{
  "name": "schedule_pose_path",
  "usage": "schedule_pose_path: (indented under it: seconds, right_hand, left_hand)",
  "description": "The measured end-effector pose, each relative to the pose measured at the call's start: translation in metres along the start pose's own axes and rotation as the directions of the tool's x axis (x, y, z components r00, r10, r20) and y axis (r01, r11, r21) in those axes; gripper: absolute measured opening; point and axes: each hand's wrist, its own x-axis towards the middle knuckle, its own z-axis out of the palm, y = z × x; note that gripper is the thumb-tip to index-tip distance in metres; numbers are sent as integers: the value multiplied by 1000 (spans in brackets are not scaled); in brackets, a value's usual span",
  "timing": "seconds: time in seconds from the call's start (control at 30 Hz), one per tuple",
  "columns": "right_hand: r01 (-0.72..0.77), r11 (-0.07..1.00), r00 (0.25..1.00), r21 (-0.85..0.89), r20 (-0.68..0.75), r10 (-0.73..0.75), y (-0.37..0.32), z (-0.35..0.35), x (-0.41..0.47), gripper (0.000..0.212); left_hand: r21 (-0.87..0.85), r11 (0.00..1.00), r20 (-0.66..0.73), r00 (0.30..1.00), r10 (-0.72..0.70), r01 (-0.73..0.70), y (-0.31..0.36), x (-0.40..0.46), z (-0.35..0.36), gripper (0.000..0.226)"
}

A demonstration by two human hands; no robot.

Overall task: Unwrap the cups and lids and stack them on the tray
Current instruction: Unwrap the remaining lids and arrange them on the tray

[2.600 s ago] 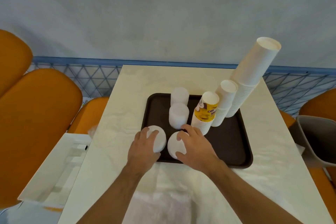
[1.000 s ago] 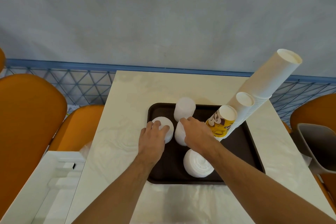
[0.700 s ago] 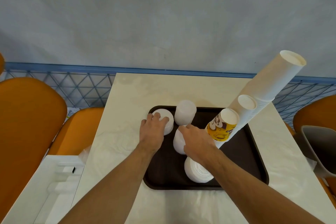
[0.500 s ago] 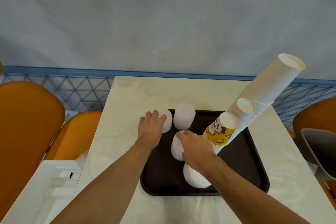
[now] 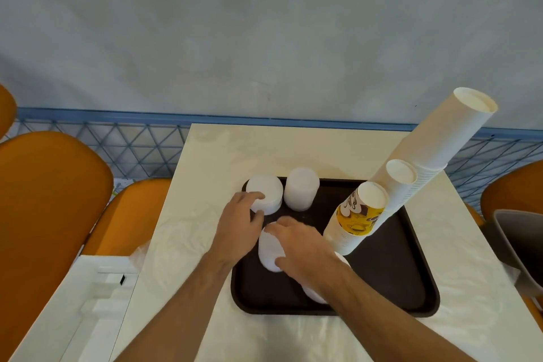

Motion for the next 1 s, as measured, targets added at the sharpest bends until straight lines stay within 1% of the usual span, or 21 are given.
schedule_pose_path:
  seconds: [0.03, 0.07, 0.1, 0.13, 0.17, 0.23, 0.27, 0.3, 0.37, 0.43, 0.5, 0.6, 0.63, 0.67, 0.83, 0.93, 1.0]
  right_hand:
    - [8, 998, 997, 64, -79, -2, -1, -9, 1, 56]
    - [1, 993, 986, 122, -163, 19, -1, -18, 4, 51]
    - [-25, 988, 971, 151, -230, 60, 1, -28, 11, 48]
    - [-65, 988, 957, 142, -272, 102, 5, -37, 21, 48]
    - [-113, 988, 949, 106, -282, 139, 9, -44, 32, 51]
    - [-194, 980, 952, 33, -233, 197, 15, -53, 53, 63]
    - [-227, 974, 953, 8, -203, 224, 18, -55, 63, 69]
    - [-253, 967, 953, -18, -176, 246, 22, -55, 72, 74]
    - [-298, 953, 948, -49, -129, 289, 32, -52, 92, 80]
    - [-327, 942, 944, -72, -74, 321, 39, -47, 108, 85]
    - [-328, 937, 944, -116, -29, 327, 44, -45, 115, 83]
    - [-297, 943, 954, -149, 2, 301, 43, -49, 112, 57]
    - [-288, 944, 956, -159, 8, 293, 43, -50, 110, 50]
    - [-283, 944, 957, -170, 23, 291, 42, -51, 107, 48]
    - [-249, 947, 954, -205, 119, 276, 30, -47, 78, 66]
    - [-193, 963, 969, -185, 121, 217, 18, -36, 64, 75]
    - [-147, 976, 981, -159, 103, 164, 10, -27, 58, 77]
  left_hand:
    - [-66, 998, -27, 1000, -9, 7, 3, -12, -2, 34]
    - [-86, 996, -45, 999, 7, -11, 5, -24, -4, 33]
    - [-69, 996, -43, 998, 46, -49, 9, -35, -2, 35]
    - [-26, 995, -8, 996, 91, -91, 14, -45, 0, 39]
    - [39, 991, 56, 991, 125, -127, 19, -53, 3, 45]
    - [192, 965, 181, 973, 144, -178, 28, -59, 10, 55]
    - [258, 946, 221, 965, 141, -197, 29, -60, 13, 55]
    - [307, 928, 246, 960, 138, -211, 29, -59, 14, 53]
    - [349, 911, 267, 955, 129, -221, 26, -57, 12, 47]
    - [347, 916, 261, 959, 111, -200, 22, -57, 7, 43]
    - [345, 920, 252, 963, 98, -184, 18, -58, 3, 41]
    - [360, 916, 257, 963, 85, -177, 12, -61, -3, 41]
    - [357, 918, 260, 962, 81, -174, 11, -62, -4, 40]
    - [356, 919, 263, 962, 77, -171, 10, -63, -6, 40]
    - [356, 919, 272, 960, 71, -169, 11, -75, -12, 39]
    - [339, 923, 262, 961, 90, -179, 11, -83, -14, 36]
    - [337, 923, 269, 958, 94, -185, 10, -88, -16, 34]
